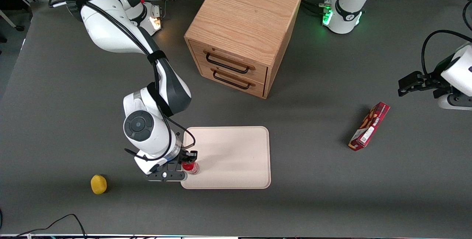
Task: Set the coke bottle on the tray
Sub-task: 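Lower the bottle onto the tray and open the right gripper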
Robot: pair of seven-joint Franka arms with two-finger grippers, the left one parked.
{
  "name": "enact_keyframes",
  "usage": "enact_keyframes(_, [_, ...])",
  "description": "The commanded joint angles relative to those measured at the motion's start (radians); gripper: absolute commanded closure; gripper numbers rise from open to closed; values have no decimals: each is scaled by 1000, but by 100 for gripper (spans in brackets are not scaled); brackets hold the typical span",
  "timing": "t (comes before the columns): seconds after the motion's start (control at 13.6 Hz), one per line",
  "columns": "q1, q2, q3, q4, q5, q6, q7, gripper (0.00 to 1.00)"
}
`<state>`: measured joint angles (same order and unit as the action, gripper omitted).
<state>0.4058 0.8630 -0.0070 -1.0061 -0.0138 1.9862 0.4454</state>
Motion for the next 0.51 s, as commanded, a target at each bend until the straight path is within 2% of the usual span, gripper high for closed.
enact_keyframes(0.0, [2, 21, -7, 43, -17, 2, 10, 0])
enact_keyframes(0.22, [4, -1, -10, 44, -18, -13, 10, 0])
enact_keyframes(0.44, [4, -85, -11, 44, -22, -131, 9, 0])
